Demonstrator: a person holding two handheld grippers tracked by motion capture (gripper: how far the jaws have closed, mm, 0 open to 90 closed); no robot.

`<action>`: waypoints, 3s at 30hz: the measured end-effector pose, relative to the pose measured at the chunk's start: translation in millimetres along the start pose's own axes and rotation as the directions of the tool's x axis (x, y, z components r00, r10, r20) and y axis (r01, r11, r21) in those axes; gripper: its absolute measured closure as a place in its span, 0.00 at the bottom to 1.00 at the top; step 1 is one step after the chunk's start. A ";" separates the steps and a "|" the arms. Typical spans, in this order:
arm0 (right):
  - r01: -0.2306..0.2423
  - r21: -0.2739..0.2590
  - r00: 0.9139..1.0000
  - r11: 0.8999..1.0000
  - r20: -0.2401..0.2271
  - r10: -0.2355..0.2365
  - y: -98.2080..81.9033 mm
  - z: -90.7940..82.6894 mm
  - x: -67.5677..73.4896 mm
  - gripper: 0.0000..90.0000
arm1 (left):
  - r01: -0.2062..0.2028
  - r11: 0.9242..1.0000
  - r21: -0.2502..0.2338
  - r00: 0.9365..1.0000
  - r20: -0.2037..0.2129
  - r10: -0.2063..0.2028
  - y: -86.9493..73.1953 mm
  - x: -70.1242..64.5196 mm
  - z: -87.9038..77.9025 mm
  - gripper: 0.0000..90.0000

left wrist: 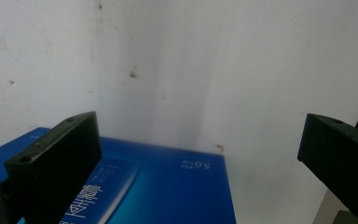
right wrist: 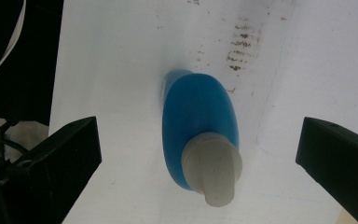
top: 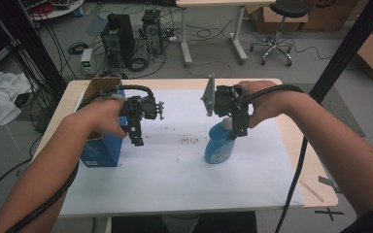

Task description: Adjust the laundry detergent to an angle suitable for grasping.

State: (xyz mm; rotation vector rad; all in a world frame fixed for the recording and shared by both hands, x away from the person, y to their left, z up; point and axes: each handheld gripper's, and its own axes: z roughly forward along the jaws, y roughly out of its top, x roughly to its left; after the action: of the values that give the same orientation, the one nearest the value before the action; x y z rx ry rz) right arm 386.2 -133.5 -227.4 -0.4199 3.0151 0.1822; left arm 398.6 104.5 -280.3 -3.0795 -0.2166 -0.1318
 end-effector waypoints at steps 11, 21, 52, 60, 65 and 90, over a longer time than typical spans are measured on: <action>-0.010 0.001 1.000 1.000 -0.015 0.010 -12.7 12.3 -3.9 0.00 | 0.000 1.000 -0.001 1.000 0.001 0.000 1.0 1.1 1.5 0.00; -0.016 0.029 0.999 0.999 -0.030 0.017 -15.8 31.2 -6.2 0.00 | 0.001 1.000 0.000 1.000 -0.003 -0.001 0.1 1.8 5.1 0.00; -0.005 0.037 0.998 0.999 -0.055 0.007 -18.0 64.8 -6.9 0.00 | -0.001 1.000 -0.005 1.000 0.005 0.001 1.1 1.4 8.8 0.00; -0.006 0.032 0.999 0.999 -0.050 0.007 -19.4 67.5 -7.0 0.01 | -0.002 1.000 -0.003 1.000 0.010 0.002 1.1 1.7 12.4 0.00; 0.000 0.034 0.999 0.999 -0.049 0.002 -19.4 67.5 -6.6 0.04 | -0.002 1.000 -0.004 1.000 0.009 0.002 1.1 2.2 12.2 0.00; 0.023 0.033 0.999 0.999 -0.048 -0.022 -19.3 66.0 -6.4 0.25 | -0.003 1.000 -0.004 1.000 0.006 0.003 2.2 2.1 12.3 0.00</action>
State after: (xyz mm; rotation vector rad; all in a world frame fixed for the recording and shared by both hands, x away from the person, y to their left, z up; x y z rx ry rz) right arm 402.6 -141.5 -294.0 -0.4614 3.0534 0.1221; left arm 401.9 103.3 -292.4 -3.0842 -0.2119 -0.1226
